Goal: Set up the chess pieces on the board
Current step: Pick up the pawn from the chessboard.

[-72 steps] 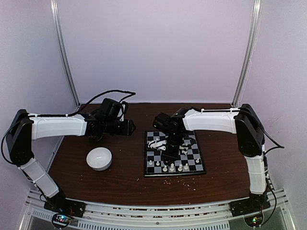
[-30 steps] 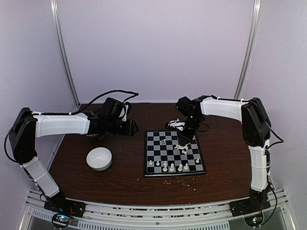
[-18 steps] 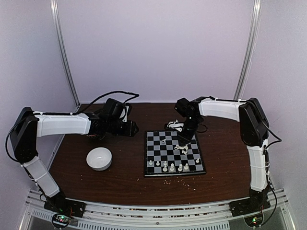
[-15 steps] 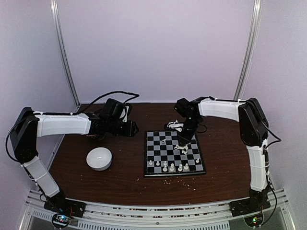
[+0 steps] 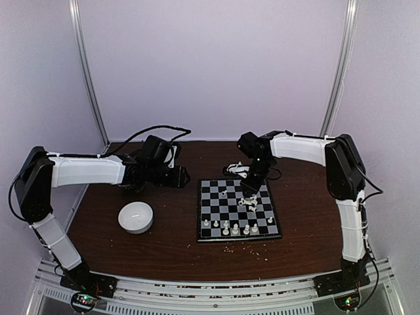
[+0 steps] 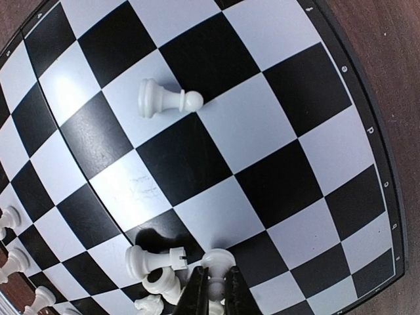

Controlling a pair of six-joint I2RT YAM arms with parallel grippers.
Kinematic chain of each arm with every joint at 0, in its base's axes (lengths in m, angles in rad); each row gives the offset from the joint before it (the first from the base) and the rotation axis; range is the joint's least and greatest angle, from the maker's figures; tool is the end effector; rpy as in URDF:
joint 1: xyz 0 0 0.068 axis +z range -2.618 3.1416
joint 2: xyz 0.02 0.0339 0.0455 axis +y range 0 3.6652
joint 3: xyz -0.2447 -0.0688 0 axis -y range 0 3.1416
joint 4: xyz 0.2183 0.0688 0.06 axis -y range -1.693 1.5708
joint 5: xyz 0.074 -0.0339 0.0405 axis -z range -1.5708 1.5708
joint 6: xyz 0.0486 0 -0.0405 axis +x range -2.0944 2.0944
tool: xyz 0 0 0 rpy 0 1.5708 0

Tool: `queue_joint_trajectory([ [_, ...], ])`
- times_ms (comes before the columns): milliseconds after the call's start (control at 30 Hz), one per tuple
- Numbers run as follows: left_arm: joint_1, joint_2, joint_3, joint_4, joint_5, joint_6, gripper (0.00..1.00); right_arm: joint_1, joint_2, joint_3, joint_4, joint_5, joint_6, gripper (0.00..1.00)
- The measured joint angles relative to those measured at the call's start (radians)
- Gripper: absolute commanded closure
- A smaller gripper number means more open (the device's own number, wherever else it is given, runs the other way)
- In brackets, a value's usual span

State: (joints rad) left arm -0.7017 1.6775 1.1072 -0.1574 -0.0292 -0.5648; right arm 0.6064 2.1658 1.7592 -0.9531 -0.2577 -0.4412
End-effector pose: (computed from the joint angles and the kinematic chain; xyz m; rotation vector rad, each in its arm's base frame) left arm 0.2711 -0.2273 0.2079 0.1471 2.3729 -0.6029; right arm 0.3272 0.2420 0.1666 -1.4984 2.5138 0.4034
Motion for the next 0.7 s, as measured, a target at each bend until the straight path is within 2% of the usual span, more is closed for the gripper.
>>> queue_joint_trajectory([
  [167, 0.000, 0.000, 0.000, 0.000, 0.000, 0.000, 0.54, 0.001, -0.019, -0.006, 0.000, 0.006, 0.000, 0.92],
  [367, 0.000, 0.000, 0.000, 0.000, 0.000, 0.000, 0.54, 0.023, -0.116, -0.033, 0.001, 0.008, 0.000, 0.91],
  [700, 0.000, -0.001, 0.000, 0.000, -0.002, -0.001, 0.54, 0.164, -0.217, -0.137, 0.008, -0.041, -0.027, 0.91],
])
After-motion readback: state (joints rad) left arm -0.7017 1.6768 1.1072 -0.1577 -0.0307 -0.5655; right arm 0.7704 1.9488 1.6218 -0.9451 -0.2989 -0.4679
